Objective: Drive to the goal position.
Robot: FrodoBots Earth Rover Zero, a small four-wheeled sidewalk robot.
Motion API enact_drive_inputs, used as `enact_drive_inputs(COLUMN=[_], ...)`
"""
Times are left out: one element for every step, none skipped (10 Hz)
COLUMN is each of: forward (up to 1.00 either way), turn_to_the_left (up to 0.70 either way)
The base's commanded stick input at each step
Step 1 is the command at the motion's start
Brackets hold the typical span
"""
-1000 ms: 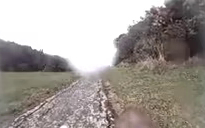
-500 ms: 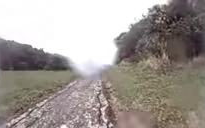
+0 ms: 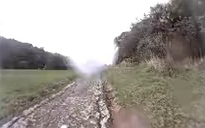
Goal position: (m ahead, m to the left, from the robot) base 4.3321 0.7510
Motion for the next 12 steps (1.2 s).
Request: enact_drive_inputs(forward=[0.7, 0.7, 0.7, 0.7, 0.36, 0.0, 0.0, 0.0, 0.0, 0.0, 0.0, 0.0], turn_to_the_left=[0.0, 0.0, 0.0, 0.0, 0.34, 0.7, 0.7, 0.7, 0.7, 0.7, 0.7, 0.7])
